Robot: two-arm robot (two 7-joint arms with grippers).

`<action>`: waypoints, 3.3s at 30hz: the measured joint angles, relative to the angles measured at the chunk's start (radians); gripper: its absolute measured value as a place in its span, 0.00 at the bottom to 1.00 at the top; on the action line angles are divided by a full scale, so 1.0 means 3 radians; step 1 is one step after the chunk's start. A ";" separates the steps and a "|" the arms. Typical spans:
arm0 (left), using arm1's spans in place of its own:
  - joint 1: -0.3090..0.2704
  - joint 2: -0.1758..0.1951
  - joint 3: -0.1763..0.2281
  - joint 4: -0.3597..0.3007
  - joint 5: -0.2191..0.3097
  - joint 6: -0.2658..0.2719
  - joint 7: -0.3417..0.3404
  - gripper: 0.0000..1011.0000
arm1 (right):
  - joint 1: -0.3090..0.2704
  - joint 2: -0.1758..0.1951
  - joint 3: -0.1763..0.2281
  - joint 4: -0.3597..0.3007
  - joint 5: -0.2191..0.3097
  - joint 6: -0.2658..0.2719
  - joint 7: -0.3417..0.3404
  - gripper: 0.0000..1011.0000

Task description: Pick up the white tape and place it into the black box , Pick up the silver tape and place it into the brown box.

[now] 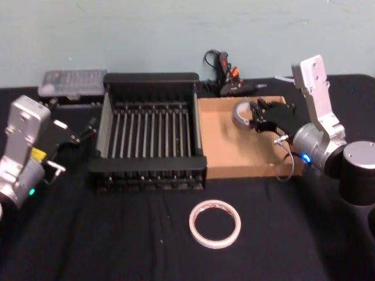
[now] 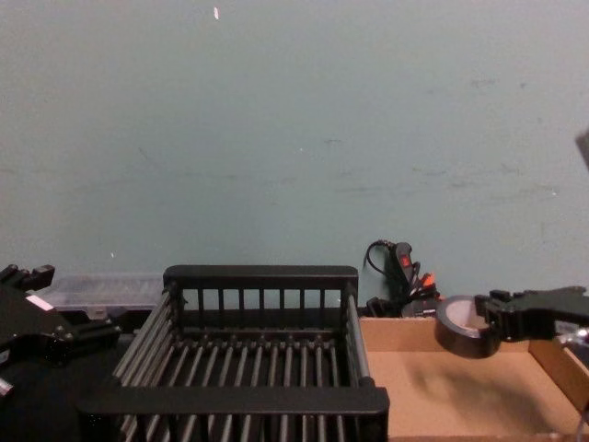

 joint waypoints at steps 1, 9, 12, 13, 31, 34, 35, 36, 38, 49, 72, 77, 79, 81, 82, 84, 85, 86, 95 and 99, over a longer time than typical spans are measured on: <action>0.0000 0.0000 0.0000 0.0000 0.0000 0.0000 0.0000 0.99 | 0.0026 -0.0018 -0.0003 0.0051 -0.0013 -0.0003 -0.0006 0.14; 0.0000 0.0000 0.0000 0.0000 0.0000 0.0000 0.0000 0.99 | 0.0242 -0.0183 -0.0019 0.0499 -0.0125 -0.0017 -0.0044 0.14; 0.0000 0.0000 0.0000 0.0000 0.0000 0.0000 0.0000 0.99 | 0.0275 -0.0217 -0.0015 0.0583 -0.0158 -0.0016 -0.0059 0.14; 0.0000 0.0000 0.0000 0.0000 0.0000 0.0000 0.0000 0.99 | 0.0286 -0.0228 -0.0014 0.0611 -0.0182 -0.0013 -0.0071 0.14; 0.0000 0.0000 0.0000 0.0000 0.0000 0.0000 0.0000 0.99 | 0.0274 -0.0217 -0.0010 0.0579 -0.0170 -0.0006 -0.0066 0.30; 0.0000 0.0000 0.0000 0.0000 0.0000 0.0000 0.0000 0.99 | 0.0272 -0.0215 -0.0010 0.0575 -0.0167 -0.0007 -0.0063 0.39; 0.0000 0.0000 0.0000 0.0000 0.0000 0.0000 0.0000 0.99 | 0.0272 -0.0215 -0.0010 0.0574 -0.0166 -0.0006 -0.0063 0.41; 0.0000 0.0000 0.0000 0.0000 0.0000 0.0000 0.0000 0.99 | 0.0271 -0.0215 -0.0010 0.0573 -0.0165 -0.0007 -0.0062 0.47; 0.0000 0.0000 0.0000 0.0000 0.0000 0.0000 0.0000 0.99 | 0.0271 -0.0214 -0.0010 0.0572 -0.0165 -0.0006 -0.0062 0.51; 0.0000 0.0000 0.0000 0.0000 0.0000 0.0000 0.0000 0.99 | 0.0268 -0.0211 -0.0010 0.0568 -0.0161 -0.0006 -0.0058 0.84; 0.0000 0.0000 0.0000 0.0000 0.0000 0.0000 0.0000 0.99 | 0.0259 -0.0213 0.0003 0.0555 -0.0158 -0.0008 -0.0048 0.99; 0.0000 0.0000 0.0000 0.0000 0.0000 0.0000 0.0000 0.99 | 0.0204 -0.0209 0.0061 0.0455 -0.0158 -0.0012 -0.0009 0.99; 0.0000 0.0000 0.0000 0.0000 0.0000 0.0000 0.0000 0.99 | 0.0165 -0.0197 0.0085 0.0383 -0.0152 -0.0005 0.0009 0.99; 0.0000 0.0000 0.0000 0.0000 0.0000 0.0000 0.0000 0.99 | 0.0115 -0.0180 0.0111 0.0288 -0.0142 0.0010 0.0026 0.99; 0.0000 0.0000 0.0000 0.0000 0.0000 0.0000 0.0000 0.99 | 0.0098 -0.0174 0.0119 0.0259 -0.0139 0.0015 0.0033 0.99; 0.0000 0.0000 0.0000 0.0000 0.0000 0.0000 0.0000 0.99 | 0.0046 -0.0153 0.0136 0.0170 -0.0127 0.0033 0.0055 0.99; 0.0000 0.0000 0.0000 0.0000 0.0000 0.0000 0.0000 0.99 | 0.0019 -0.0139 0.0143 0.0126 -0.0122 0.0039 0.0067 0.99; 0.0000 0.0000 0.0000 0.0000 0.0000 0.0000 0.0000 0.99 | 0.0003 -0.0130 0.0146 0.0098 -0.0119 0.0047 0.0077 0.99; 0.0000 0.0000 0.0000 0.0000 0.0000 0.0000 0.0000 0.99 | -0.0296 0.0058 0.0164 -0.0346 -0.0041 0.0110 0.0251 0.99; 0.0000 0.0000 0.0000 0.0000 0.0000 0.0000 0.0000 0.99 | -0.0462 0.0165 0.0168 -0.0567 0.0026 0.0138 0.0320 0.99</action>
